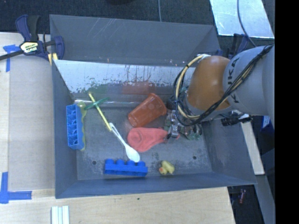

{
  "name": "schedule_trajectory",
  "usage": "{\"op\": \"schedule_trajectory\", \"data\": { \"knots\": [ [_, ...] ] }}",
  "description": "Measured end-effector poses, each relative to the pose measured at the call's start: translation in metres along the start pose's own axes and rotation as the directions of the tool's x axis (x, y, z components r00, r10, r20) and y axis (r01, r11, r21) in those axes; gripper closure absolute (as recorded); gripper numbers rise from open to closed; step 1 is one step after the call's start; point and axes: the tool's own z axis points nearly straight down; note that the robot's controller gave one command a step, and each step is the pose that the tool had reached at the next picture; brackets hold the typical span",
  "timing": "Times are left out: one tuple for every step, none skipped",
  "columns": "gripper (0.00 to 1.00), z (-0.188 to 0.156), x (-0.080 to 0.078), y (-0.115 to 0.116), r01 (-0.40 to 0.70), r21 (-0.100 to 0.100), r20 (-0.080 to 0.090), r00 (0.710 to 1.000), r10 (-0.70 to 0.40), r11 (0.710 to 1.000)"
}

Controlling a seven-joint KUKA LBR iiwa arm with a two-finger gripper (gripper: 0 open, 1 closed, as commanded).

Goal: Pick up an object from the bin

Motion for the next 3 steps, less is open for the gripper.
{"op": "schedule_trajectory", "data": {
  "knots": [
    [1.00, 0.000, 0.000, 0.000, 0.001, 0.000, 0.000, 1.000, -0.001, 1.000],
    [1.00, -0.058, 0.001, -0.008, -0.014, 0.001, -0.006, 1.000, 0.014, 1.000],
    [1.00, -0.133, 0.024, -0.043, 0.028, 0.001, -0.007, 1.000, -0.028, 1.000]
  ]
}}
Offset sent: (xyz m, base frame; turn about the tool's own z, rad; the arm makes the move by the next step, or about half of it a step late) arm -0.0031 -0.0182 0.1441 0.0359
